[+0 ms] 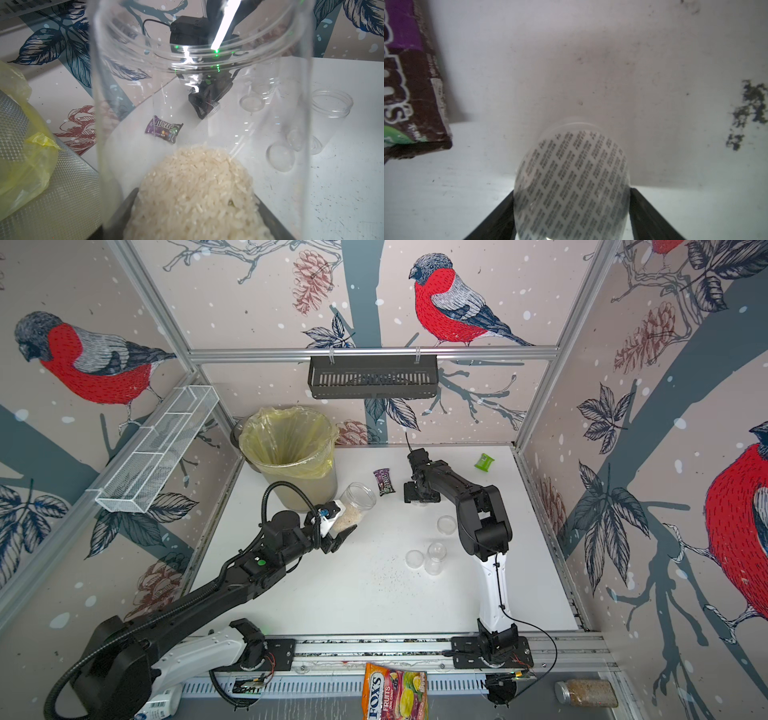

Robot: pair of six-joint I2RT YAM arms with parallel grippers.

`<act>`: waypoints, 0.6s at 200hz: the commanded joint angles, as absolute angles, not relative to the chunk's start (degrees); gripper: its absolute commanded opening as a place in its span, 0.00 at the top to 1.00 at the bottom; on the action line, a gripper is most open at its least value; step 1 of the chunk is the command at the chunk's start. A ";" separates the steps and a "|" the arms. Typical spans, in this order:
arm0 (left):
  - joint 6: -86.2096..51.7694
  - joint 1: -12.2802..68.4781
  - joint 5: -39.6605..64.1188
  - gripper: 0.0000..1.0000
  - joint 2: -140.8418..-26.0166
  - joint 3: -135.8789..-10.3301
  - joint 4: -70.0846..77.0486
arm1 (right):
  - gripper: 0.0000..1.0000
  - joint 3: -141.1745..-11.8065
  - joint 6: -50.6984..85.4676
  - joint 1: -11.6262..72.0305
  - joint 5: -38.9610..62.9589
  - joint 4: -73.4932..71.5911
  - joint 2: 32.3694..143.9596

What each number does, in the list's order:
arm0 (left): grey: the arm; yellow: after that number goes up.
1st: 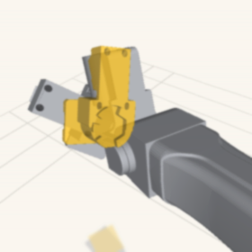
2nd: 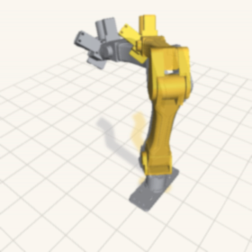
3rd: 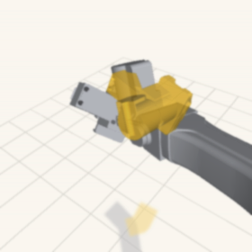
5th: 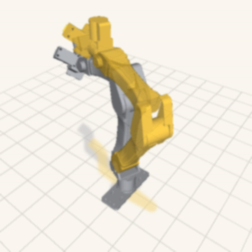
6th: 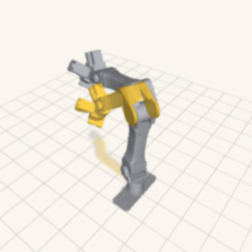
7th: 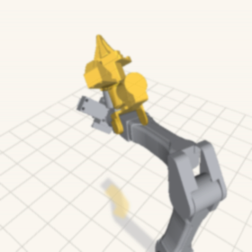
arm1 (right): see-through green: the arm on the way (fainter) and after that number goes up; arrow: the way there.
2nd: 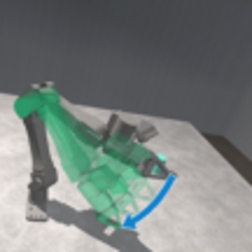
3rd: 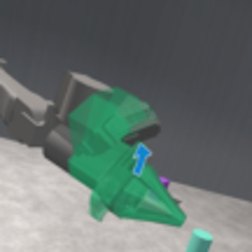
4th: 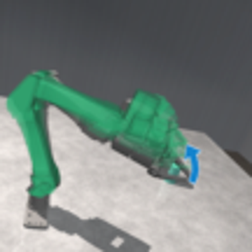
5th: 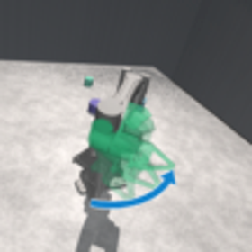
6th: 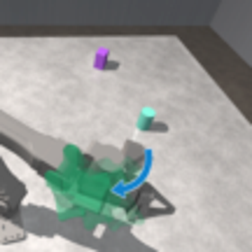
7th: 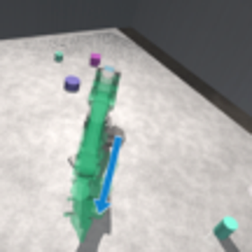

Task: Empty moldy rice from jars
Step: Place the lid at the center of the board.

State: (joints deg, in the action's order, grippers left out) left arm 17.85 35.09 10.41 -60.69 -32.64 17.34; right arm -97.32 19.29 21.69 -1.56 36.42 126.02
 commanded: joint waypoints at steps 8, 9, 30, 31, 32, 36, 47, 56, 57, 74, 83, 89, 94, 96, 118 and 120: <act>17.95 35.09 10.02 1.00 -60.28 -33.40 19.07 | 0.17 -98.34 19.44 21.46 -2.89 38.26 126.93; 17.94 35.08 9.93 1.00 -60.20 -33.40 19.07 | 0.17 -98.34 19.48 21.41 -2.98 38.29 126.97; 18.11 35.08 9.85 1.00 -60.21 -33.46 18.86 | 0.11 -98.66 19.43 21.40 -3.17 39.09 127.47; 18.11 35.07 9.80 1.00 -60.21 -33.43 18.83 | 0.11 -98.64 19.34 21.33 -3.17 39.10 127.46; 18.15 35.07 9.78 1.00 -60.21 -33.41 18.87 | 0.10 -98.62 19.29 21.35 -3.12 39.11 127.49; 18.11 35.06 9.76 1.00 -60.21 -33.40 18.89 | 0.09 -98.54 19.19 21.29 -2.80 39.11 127.53; 18.11 35.12 9.73 1.00 -60.21 -33.32 18.90 | 0.08 -98.53 18.97 21.19 -2.35 39.36 127.61; 18.11 35.08 9.66 1.00 -60.27 -33.31 18.89 | 0.00 -98.44 18.99 21.15 -2.39 39.45 127.51; 18.11 35.07 9.67 1.00 -60.24 -33.27 18.85 | 0.00 -98.48 18.90 21.16 -2.34 39.46 127.52; 18.11 35.08 9.55 1.00 -60.21 -33.20 18.89 | 0.00 -98.77 18.63 20.92 -1.63 39.79 127.20; 18.11 35.12 9.49 1.00 -60.14 -33.16 18.76 | 0.00 -99.09 18.42 20.83 -1.50 40.22 126.96; 18.11 35.08 9.41 1.00 -60.12 -33.28 18.73 | 0.00 -99.51 18.52 20.70 -1.56 40.65 126.80; 18.04 35.04 9.32 1.00 -60.07 -33.30 18.77 | 0.00 -99.66 18.49 20.62 -1.38 40.83 126.59; 18.07 35.06 9.25 1.00 -60.04 -33.31 18.80 | 0.00 -99.67 18.47 20.58 -1.22 40.86 126.44; 18.02 35.07 8.88 1.00 -59.95 -33.47 18.72 | 0.00 -99.64 18.17 20.57 -1.03 40.78 124.15; 18.02 35.11 8.88 1.00 -59.97 -33.48 18.65 | 0.00 -99.68 18.14 20.57 -1.05 40.76 123.90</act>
State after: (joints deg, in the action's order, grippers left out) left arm 17.87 35.09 8.97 -60.31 -32.84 17.30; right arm -99.20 19.07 20.58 -1.30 39.48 126.43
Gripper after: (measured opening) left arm 0.729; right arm 0.999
